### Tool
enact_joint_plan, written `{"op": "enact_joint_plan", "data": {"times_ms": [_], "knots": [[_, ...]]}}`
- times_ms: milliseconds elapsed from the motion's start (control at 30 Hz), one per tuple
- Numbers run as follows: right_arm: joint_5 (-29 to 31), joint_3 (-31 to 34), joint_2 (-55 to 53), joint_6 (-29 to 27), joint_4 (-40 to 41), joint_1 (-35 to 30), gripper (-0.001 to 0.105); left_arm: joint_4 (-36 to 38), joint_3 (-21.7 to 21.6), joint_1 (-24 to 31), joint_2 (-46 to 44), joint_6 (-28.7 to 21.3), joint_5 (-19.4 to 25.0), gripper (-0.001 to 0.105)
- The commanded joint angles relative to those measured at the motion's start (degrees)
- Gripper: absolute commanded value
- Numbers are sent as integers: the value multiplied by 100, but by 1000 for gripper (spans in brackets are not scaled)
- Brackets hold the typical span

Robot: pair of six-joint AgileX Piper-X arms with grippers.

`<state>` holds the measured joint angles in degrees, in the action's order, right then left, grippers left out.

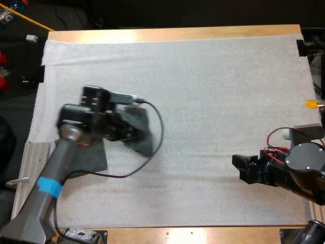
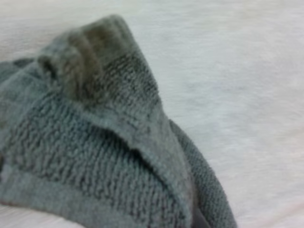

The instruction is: Pick towel from pile, fold and stack

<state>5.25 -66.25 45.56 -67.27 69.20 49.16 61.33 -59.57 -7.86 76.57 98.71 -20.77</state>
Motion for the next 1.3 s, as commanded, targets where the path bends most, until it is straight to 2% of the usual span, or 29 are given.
{"op": "enact_joint_plan", "data": {"times_ms": [0,167,400,633,867,933,1033,1100,1167,1267], "knots": [[0,-27,-8,-65,11,-17,70,224,-43,242,-115,-195,157,0],[0,-27,-8,-65,11,-17,70,629,-43,1002,-216,-658,311,0],[0,-27,-8,-65,11,-17,70,699,-19,1674,-216,-696,446,0],[0,-27,-8,-65,11,-17,70,699,89,1843,-216,-771,966,0],[0,-27,-8,-65,11,-17,70,553,453,1843,-216,-771,1595,1],[0,-27,-8,-65,11,-17,70,553,488,1843,-216,-771,1844,8],[-1,-27,-8,-65,11,-17,70,553,486,1843,-216,-771,2160,27],[-12,-27,-8,-65,11,-17,70,574,486,1843,-216,-771,2437,45],[-12,-27,-8,-65,11,-17,70,585,486,1843,-216,-771,2791,54],[-13,-27,-8,-65,11,-17,70,582,486,1843,-216,-771,3215,58]]}}
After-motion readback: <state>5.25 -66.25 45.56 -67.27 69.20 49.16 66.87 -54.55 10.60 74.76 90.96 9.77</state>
